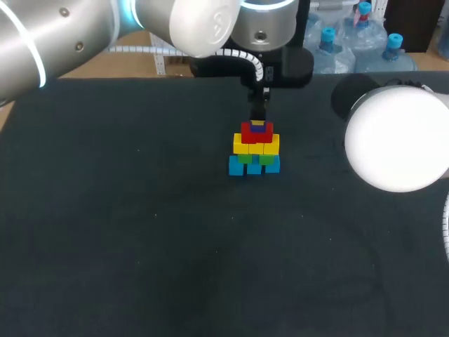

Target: Place the blue cubes, place green cubes on the blue cubes, place the yellow cubes on the green cubes, then place the red cubes on the yellow cubes, and place purple cube on the red cubes.

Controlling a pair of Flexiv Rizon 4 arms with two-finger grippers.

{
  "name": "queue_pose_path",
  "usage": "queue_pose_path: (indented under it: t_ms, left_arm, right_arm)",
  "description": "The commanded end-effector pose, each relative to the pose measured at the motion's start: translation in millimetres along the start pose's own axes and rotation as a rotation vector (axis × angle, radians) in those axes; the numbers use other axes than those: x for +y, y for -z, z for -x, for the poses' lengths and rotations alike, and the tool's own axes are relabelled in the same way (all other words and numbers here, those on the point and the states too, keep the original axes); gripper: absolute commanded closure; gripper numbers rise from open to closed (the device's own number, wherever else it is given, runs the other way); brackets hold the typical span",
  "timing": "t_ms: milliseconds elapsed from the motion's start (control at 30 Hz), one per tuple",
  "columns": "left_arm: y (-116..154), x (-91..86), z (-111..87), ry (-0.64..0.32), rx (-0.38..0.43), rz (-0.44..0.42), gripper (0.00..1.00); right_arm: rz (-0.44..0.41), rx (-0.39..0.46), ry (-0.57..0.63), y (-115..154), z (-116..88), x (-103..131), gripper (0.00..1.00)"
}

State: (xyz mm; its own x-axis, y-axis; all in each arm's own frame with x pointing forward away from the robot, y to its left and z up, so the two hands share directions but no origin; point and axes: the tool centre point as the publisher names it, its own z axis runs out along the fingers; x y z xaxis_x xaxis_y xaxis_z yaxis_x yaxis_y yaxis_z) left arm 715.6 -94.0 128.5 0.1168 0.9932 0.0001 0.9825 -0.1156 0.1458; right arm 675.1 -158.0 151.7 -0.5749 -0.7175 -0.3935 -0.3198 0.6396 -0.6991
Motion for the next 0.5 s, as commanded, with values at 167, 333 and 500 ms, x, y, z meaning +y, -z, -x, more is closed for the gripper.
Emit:
queue_pose_path:
  t_ms: [167,333,500]
  left_arm:
    - [0.3,1.4,1.3,-0.008,0.010,0.002,0.85]
    - [0.3,1.1,1.1,-0.007,0.016,0.003,0.00]
    - [0.3,1.1,1.1,-0.007,0.016,0.003,0.00]
  right_arm:
    - [0.000,-0.003,-0.001,-0.4,-0.9,-0.1,0.00]
    - [0.000,-0.003,-0.001,-0.4,-0.9,-0.1,0.00]
    - [0.000,-0.003,-0.001,-0.4,-0.9,-0.1,0.00]
